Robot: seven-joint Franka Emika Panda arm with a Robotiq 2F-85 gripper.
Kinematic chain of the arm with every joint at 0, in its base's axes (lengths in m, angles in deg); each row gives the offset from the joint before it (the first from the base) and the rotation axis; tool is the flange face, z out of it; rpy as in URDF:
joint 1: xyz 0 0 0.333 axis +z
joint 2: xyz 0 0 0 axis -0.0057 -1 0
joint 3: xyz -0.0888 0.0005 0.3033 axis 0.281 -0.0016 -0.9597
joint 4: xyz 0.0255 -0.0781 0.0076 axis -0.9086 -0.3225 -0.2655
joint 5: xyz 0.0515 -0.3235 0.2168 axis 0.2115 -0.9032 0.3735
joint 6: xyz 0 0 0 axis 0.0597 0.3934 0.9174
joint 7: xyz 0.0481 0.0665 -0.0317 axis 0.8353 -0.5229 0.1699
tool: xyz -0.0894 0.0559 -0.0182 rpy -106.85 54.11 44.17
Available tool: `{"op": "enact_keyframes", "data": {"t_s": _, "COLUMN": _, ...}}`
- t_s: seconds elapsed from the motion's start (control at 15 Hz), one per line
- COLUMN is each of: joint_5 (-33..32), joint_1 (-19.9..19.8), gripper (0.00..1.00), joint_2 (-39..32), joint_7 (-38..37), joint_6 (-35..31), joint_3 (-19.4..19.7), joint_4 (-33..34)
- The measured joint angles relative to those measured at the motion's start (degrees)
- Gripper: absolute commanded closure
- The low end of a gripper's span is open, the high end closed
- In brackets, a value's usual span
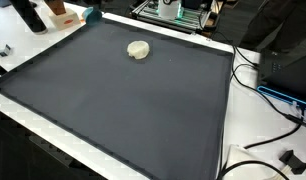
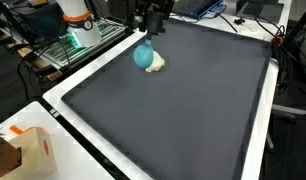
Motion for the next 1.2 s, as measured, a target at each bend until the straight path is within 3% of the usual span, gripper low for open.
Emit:
{"op": "enact_keyframes", "data": {"t_s": 0.27, "joint_5": -10.15, "joint_1": 1.20, "gripper": 0.75, "joint_2": -3.93, "joint_7": -17.55, "joint_6": 2.39, "joint_3": 0.09, "joint_4": 0.07}}
{"op": "enact_keyframes", "data": {"t_s": 0.53, "joint_5": -12.42, "joint_1": 3.01, "gripper": 0.75, "joint_2": -8.28, "joint_7": -29.60, "joint_6": 6.69, "joint_3": 0.32, "joint_4": 0.25}}
{"op": "enact_keyframes", "data": {"t_s": 0.87, "joint_5": -12.41, "joint_1": 4.88, "gripper": 0.75, "joint_2": -13.89, "joint_7": -36.56, "joint_6": 9.87, "joint_3": 0.71, "joint_4": 1.01}}
{"op": "enact_keyframes", "data": {"t_s": 1.2, "joint_5": -12.37, "joint_1": 6.24, "gripper": 0.75, "joint_2": -17.89, "joint_7": -37.34, "joint_6": 11.68, "joint_3": 0.86, "joint_4": 2.28}}
